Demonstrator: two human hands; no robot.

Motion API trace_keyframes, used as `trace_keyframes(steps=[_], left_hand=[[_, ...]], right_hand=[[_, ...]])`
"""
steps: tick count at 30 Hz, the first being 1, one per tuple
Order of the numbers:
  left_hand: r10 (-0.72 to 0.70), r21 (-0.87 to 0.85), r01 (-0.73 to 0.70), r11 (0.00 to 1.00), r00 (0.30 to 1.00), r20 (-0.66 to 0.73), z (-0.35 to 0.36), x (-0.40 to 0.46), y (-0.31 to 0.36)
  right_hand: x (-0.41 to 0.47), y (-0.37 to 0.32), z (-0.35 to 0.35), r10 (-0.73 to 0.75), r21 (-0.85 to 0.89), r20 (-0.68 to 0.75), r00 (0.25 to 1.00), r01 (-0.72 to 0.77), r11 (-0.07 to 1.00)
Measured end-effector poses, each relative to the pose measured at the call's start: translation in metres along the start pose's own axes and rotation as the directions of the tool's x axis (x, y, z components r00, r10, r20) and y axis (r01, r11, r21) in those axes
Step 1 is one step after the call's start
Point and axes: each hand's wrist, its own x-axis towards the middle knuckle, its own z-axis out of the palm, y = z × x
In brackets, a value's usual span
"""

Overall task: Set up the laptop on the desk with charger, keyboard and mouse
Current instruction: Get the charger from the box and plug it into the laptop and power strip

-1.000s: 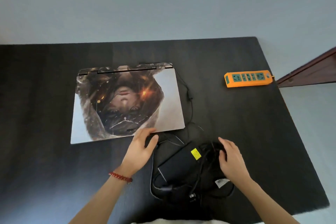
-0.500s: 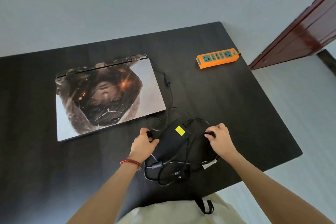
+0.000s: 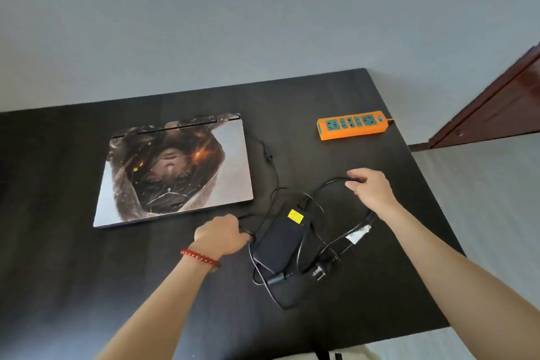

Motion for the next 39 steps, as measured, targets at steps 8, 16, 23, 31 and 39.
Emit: trace_keyframes(steps=[8, 16, 23, 31, 39], left_hand=[[0.190, -0.072, -0.227, 0.971, 0.922, -0.337, 0.018, 0.003, 0.099], [0.066, -0.052, -0.079, 0.996, 0.976, -0.207, 0.082, 0.027, 0.109], [-0.011, -0.050, -0.003, 0.999, 0.959, -0.283, 0.090, 0.037, 0.123], [-0.018, -0.197, -0.038, 0.980, 0.962, -0.274, 0.089, 0.042, 0.119], [0.024, -0.290, -0.136, 0.947, 0.932, -0.361, 0.049, 0.043, 0.116]], right_hand=[[0.014, 0.009, -0.013, -0.257, -0.113, 0.149, 0.955, 0.275, 0.955], [-0.054, 0.094, -0.020, -0.324, -0.082, -0.037, 0.945, 0.320, 0.944], [-0.040, 0.070, -0.016, -0.343, -0.161, -0.005, 0.939, 0.338, 0.927], [0.031, 0.039, -0.050, 0.313, 0.239, 0.135, 0.940, -0.337, 0.911], [0.050, 0.003, -0.052, 0.325, -0.513, 0.327, 0.887, -0.122, 0.850]])
